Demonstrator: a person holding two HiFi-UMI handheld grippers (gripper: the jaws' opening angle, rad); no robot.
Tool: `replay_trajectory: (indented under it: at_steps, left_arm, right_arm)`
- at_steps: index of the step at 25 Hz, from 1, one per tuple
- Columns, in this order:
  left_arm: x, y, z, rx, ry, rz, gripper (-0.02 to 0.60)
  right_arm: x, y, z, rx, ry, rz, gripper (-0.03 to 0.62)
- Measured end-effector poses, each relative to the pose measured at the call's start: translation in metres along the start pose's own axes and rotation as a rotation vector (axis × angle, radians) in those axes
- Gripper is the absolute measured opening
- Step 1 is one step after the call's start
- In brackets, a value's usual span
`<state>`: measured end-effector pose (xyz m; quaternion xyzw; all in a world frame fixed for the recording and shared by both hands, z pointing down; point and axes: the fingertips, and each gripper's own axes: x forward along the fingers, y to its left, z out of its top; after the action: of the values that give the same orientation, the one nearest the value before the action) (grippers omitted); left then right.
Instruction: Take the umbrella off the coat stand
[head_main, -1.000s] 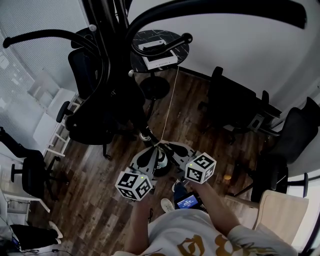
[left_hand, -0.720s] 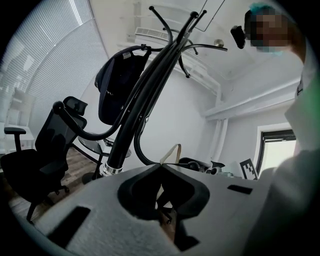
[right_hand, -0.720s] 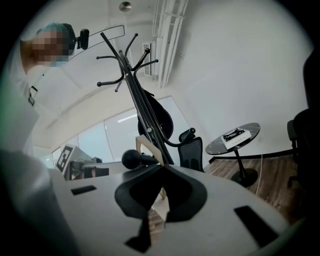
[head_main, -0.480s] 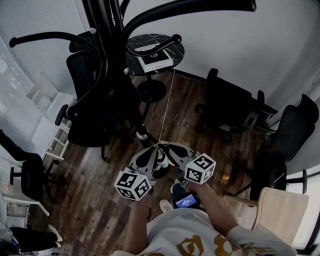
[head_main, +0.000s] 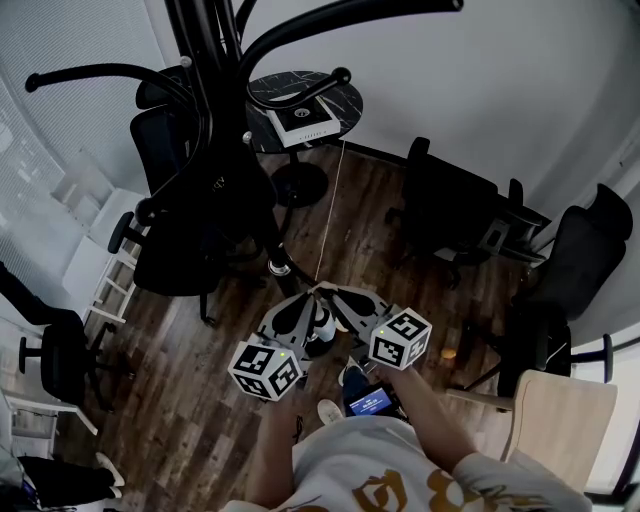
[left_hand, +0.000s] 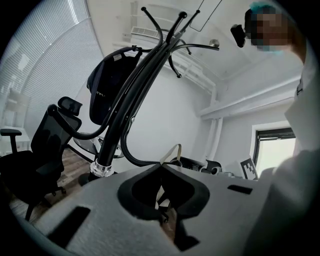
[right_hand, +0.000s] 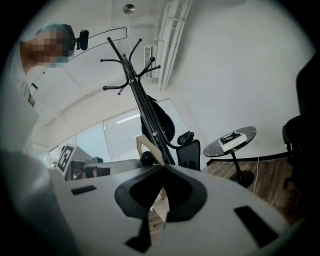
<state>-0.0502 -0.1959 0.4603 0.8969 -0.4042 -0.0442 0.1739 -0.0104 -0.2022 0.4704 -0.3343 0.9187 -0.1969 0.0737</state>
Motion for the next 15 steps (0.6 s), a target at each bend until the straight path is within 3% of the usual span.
replay_trajectory:
  at_steps: [15]
  left_arm:
    - [-0.010, -0.016, 0.004, 0.001, -0.012, -0.027, 0.023]
  right_arm:
    - [-0.016, 0.016, 0.004, -0.044, 0.004, -0.021, 0.012]
